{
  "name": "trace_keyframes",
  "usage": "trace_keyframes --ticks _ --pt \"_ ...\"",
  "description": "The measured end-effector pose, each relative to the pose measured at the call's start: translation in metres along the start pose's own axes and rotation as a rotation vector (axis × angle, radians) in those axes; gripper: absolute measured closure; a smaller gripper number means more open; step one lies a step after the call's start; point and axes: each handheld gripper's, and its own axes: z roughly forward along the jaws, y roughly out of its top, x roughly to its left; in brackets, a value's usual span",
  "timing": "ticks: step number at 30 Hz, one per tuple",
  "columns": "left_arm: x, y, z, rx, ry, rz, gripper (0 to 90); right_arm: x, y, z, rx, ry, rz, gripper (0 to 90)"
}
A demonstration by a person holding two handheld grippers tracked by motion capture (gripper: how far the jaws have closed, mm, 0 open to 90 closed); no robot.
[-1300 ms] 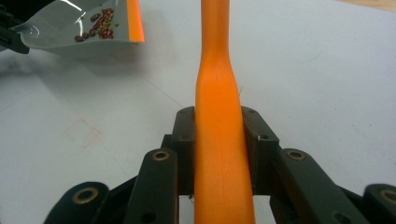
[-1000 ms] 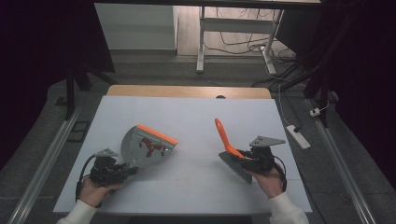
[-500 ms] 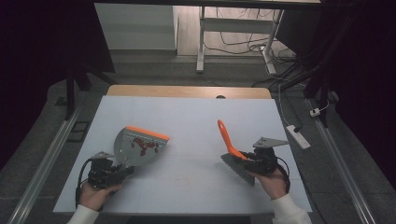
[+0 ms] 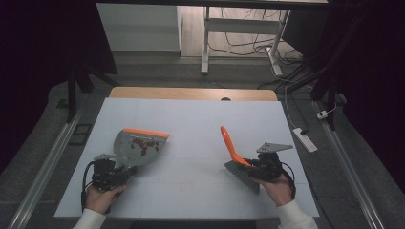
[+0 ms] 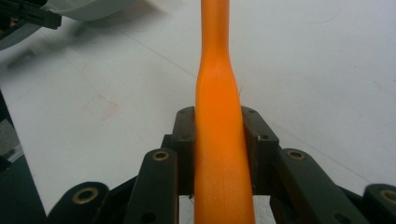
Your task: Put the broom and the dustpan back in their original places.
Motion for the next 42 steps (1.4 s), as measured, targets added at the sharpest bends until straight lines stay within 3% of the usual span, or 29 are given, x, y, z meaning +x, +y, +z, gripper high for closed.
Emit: trace_keyframes --ticks 6,15,28,39,42 --pt "0.001 0.001 0.002 -0.001 0.010 -0.017 61.2 -0.005 -0.002 0.003 0.027 0.015 0.043 70.1" --pt "0.001 0.002 0.007 0.008 0.020 -0.017 61.2 -0.020 -0.009 0.010 0.052 -0.021 0.098 70.0" --pt "-0.001 0.003 0.015 0.029 0.047 -0.021 61.1 -0.032 -0.013 0.016 0.080 -0.119 0.073 62.3" --pt "-0.001 0.002 0.020 0.055 0.055 -0.022 60.3 -0.039 -0.015 0.021 0.103 -0.148 0.076 53.7" --pt "-0.001 0.002 0.020 0.054 0.064 -0.018 52.8 -0.041 -0.015 0.022 0.112 -0.164 0.079 50.8"
